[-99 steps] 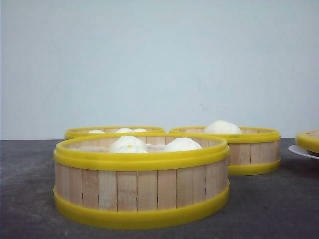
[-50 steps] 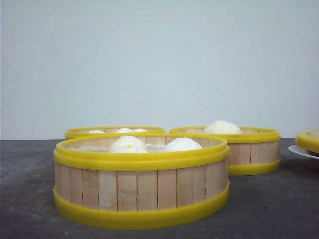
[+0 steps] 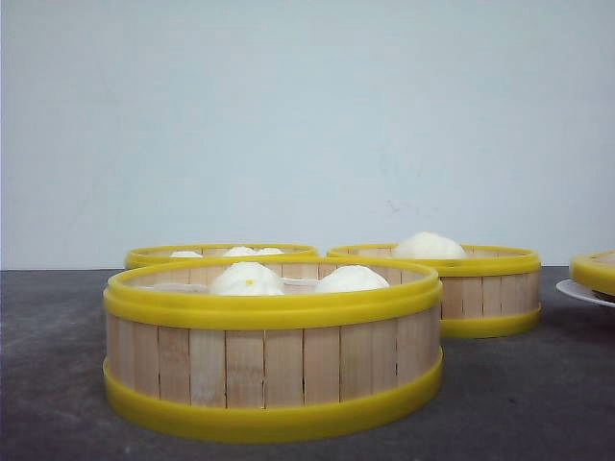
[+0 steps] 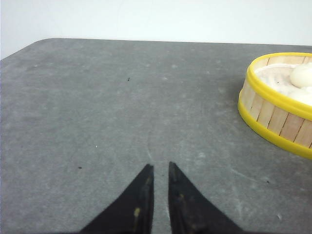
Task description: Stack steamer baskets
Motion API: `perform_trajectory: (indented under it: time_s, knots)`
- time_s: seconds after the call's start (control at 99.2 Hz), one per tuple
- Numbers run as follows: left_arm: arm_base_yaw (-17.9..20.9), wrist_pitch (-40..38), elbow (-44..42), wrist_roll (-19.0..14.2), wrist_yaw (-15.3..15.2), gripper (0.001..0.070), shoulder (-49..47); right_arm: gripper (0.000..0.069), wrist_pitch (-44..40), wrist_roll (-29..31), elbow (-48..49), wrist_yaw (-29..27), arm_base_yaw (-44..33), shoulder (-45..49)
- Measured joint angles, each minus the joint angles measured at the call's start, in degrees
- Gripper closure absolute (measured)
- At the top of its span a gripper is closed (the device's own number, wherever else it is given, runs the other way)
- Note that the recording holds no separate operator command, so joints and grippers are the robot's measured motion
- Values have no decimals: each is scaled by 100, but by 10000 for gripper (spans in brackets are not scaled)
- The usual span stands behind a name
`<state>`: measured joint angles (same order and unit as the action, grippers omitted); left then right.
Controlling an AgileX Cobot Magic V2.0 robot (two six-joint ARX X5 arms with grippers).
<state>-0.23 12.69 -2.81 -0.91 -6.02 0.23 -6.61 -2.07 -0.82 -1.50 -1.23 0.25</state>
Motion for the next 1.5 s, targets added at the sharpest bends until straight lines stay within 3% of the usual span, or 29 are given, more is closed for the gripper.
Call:
perform_trajectory:
  time_s: [0.383, 0.726, 0.857, 1.049, 1.22, 1.502]
  knots:
    - [0, 0, 0, 0, 0, 682, 0, 682, 20, 0, 0, 0, 0, 0]
    - [0, -35, 11, -101, 0, 682, 0, 682, 566, 107, 0, 7, 0, 0]
    - [0, -74, 24, -525, 0, 682, 0, 682, 660, 306, 0, 11, 0, 0]
    - [0, -72, 26, -1362, 2, 682, 0, 682, 251, 1187, 0, 24, 0, 0]
    - [0, -77, 26, -1593, 0, 682, 0, 682, 92, 1961, 0, 160, 0, 0]
    - [0, -138, 42, -2328, 9, 685, 2, 682, 267, 2983, 0, 153, 0, 0]
